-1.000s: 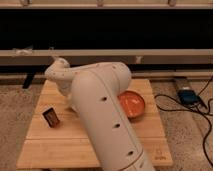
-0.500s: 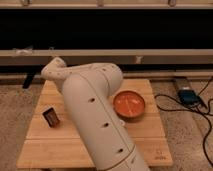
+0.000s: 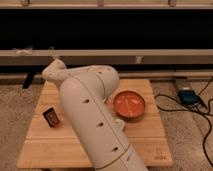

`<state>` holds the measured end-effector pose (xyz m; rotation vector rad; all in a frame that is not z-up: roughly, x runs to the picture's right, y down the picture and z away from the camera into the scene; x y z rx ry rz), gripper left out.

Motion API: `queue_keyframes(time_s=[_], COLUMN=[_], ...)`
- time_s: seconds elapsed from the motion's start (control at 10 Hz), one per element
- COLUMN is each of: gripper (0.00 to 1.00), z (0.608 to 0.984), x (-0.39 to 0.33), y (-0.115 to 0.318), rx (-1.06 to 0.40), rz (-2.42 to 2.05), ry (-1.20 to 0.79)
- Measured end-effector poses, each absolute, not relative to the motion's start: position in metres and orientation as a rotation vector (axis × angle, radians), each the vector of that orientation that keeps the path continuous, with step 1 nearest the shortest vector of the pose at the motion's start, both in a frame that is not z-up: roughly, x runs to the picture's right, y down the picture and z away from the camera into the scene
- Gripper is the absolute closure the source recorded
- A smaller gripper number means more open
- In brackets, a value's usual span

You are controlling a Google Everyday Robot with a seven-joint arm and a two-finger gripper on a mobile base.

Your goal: Place the ceramic cup over the eraser

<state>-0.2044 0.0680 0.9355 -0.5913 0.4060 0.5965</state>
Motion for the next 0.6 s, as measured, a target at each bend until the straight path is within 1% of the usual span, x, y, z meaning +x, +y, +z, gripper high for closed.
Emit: queue_keyframes(time_s=[0.3,0.4,0.5,0.6], gripper=[0.82,0.92,0.98,1.0], z=[0.933,0.925,0.916,0.898], x=[-0.201,-0.204,-0.203,-0.204], y=[0.068,0.068,0.067,0.064], rx=[-0.612,-0.627,-0.63,-0.635], rz=[0.616,0.623,0.626,0.639], ry=[0.406,0.381,0.362,0.336])
